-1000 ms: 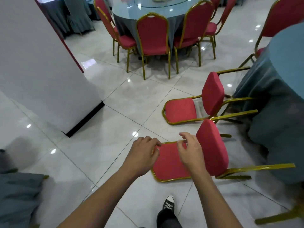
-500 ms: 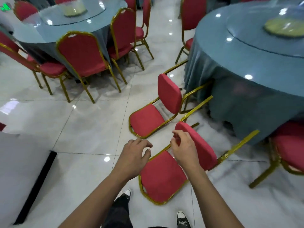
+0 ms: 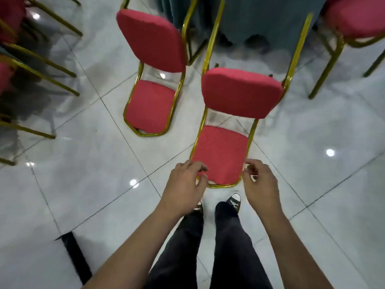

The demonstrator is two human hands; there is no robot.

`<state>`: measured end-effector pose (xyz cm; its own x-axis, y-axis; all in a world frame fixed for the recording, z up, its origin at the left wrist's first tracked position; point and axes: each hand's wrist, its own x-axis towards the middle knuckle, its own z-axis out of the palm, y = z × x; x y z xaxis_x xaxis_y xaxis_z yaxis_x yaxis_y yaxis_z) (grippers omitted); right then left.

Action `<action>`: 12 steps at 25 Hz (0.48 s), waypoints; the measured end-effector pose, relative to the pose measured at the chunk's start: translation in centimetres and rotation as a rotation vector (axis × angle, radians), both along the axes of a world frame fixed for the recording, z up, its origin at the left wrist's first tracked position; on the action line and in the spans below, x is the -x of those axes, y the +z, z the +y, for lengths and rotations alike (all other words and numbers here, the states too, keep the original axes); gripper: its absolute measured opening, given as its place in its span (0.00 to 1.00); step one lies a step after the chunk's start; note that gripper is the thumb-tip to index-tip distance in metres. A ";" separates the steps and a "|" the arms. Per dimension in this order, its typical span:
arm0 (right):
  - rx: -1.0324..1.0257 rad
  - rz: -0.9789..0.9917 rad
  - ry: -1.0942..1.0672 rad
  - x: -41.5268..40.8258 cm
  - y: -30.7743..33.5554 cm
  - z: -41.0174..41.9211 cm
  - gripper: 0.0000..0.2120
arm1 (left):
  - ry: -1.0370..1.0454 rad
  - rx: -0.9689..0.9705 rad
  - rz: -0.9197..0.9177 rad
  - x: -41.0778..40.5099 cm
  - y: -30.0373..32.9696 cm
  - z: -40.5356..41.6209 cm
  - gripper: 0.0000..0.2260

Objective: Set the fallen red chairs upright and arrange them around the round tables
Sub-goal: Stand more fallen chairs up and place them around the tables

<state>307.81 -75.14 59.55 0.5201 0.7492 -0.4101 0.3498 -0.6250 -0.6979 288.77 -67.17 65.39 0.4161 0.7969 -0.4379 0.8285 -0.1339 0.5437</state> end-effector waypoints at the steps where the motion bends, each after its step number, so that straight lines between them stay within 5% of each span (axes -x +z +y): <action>1: 0.039 0.004 -0.030 0.4 -2.7 -1.2 0.13 | -0.016 0.030 0.008 0.4 -3.1 -0.1 0.11; 6: 0.258 0.051 -0.127 2.4 -22.6 -5.9 0.11 | -0.131 0.225 0.151 3.3 -25.1 -0.2 0.13; 12: 0.221 -0.094 -0.046 0.1 -52.3 -4.5 0.16 | -0.210 0.081 0.267 3.8 -55.4 4.4 0.29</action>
